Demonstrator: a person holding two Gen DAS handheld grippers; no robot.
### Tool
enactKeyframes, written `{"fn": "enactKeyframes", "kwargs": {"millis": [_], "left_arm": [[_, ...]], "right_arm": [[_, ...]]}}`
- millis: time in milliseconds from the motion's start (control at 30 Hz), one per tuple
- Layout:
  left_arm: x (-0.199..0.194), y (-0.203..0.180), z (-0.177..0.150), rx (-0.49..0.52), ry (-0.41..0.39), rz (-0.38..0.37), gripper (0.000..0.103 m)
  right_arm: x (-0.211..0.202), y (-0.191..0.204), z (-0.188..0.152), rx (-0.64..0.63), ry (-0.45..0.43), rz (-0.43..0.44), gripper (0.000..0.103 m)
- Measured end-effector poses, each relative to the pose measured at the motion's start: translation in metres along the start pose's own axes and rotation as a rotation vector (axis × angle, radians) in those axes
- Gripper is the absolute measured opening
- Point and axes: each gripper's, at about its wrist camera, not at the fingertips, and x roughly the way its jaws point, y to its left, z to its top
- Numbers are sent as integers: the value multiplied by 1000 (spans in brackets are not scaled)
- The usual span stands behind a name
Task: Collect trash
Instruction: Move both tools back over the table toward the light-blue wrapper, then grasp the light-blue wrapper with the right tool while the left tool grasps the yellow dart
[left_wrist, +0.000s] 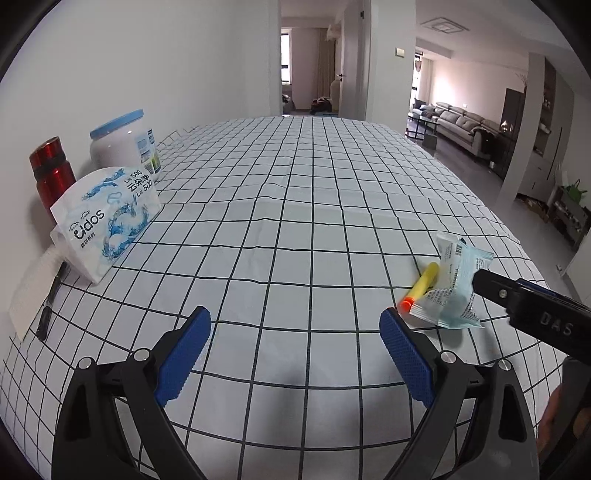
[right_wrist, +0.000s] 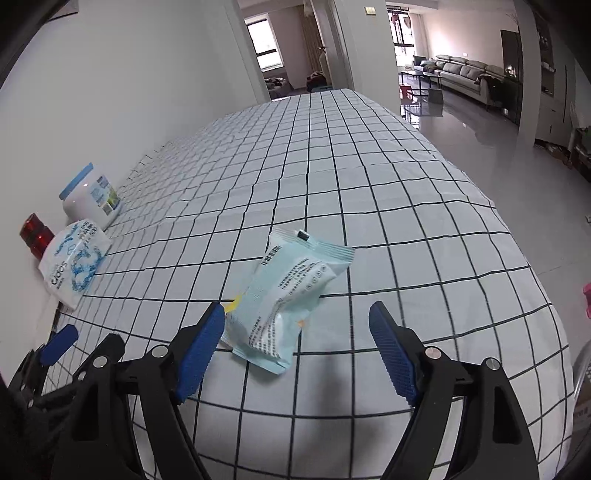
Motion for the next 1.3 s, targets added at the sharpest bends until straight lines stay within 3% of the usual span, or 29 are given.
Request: {"fn": "enactKeyframes", "kwargs": {"millis": [233,367,433,500,533,733,900,1100,1300], "left_arm": [[5,7,0,-13,8,-5,91],[6,8,-1,-17,8,-7,91],[6,9,-2,-19,7,-6,91],[7,8,-2,-21,6,-10,91],[7,8,-2,-20,6,-13,91],[7,-7,-4,19,12,-45,91],[10,-30,2,65,30,-127,91],[36,-64,11,116,88,-176,91],[66,-92,16,153,153,-177,91]], "right_arm": [[28,8,2,25,48,-32,77],[35,7,1,32,50,0,77],[32,4,0,23,36,17,65],[30,2,-1,21,39,42,43],[27,0,-1,22,33,52,42],[-2,-28,-7,51,-34,78,41],[-31,-52,-16,74,-82,83,41],[-56,-79,-30,86,-95,93,41],[-71,-94,-35,92,-96,118,41]]}}
